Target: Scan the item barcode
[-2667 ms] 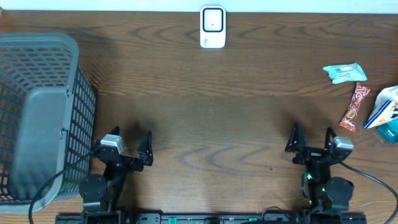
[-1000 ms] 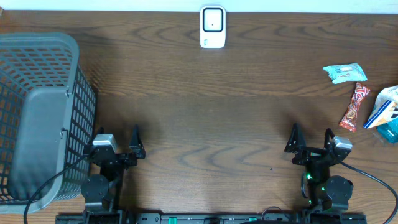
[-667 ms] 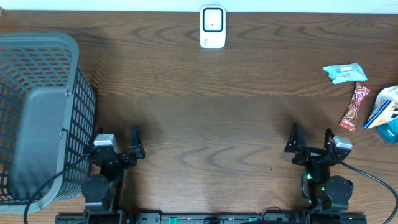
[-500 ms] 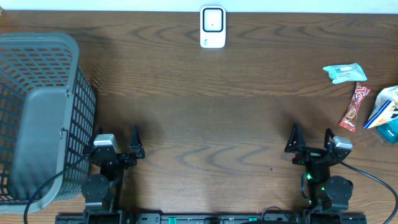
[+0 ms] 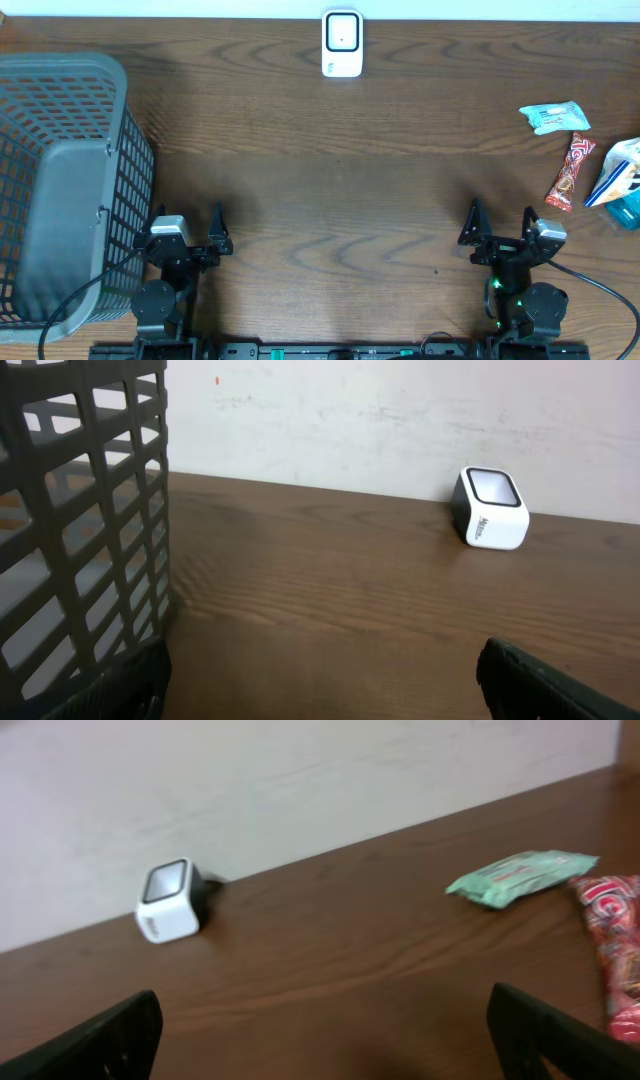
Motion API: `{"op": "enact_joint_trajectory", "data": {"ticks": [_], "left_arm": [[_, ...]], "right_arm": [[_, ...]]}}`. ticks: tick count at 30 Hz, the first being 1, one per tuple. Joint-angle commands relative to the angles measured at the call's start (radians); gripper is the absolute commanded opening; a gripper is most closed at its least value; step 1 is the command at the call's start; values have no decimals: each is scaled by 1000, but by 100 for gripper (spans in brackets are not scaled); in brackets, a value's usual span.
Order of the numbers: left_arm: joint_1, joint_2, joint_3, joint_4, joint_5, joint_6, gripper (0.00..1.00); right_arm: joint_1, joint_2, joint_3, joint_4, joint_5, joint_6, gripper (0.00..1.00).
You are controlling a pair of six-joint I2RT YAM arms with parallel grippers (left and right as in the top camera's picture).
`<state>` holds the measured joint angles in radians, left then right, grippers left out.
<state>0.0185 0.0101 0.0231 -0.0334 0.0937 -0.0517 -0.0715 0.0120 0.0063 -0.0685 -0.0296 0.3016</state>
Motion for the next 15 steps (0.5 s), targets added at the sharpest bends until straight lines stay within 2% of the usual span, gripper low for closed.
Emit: {"op": "enact_joint_trajectory", "data": {"ticks": [1, 5, 7, 15], "left_arm": [[-2, -9, -19, -30, -5, 10, 98], [-2, -9, -19, -30, -5, 10, 98], [-2, -9, -19, -30, -5, 10, 98], [-2, -9, -19, -30, -5, 10, 98]], "right_arm": [[12, -5, -1, -6, 30, -138, 99], [11, -5, -1, -6, 26, -346, 99], [11, -5, -1, -6, 23, -388, 99], [11, -5, -1, -6, 23, -388, 99]]}}
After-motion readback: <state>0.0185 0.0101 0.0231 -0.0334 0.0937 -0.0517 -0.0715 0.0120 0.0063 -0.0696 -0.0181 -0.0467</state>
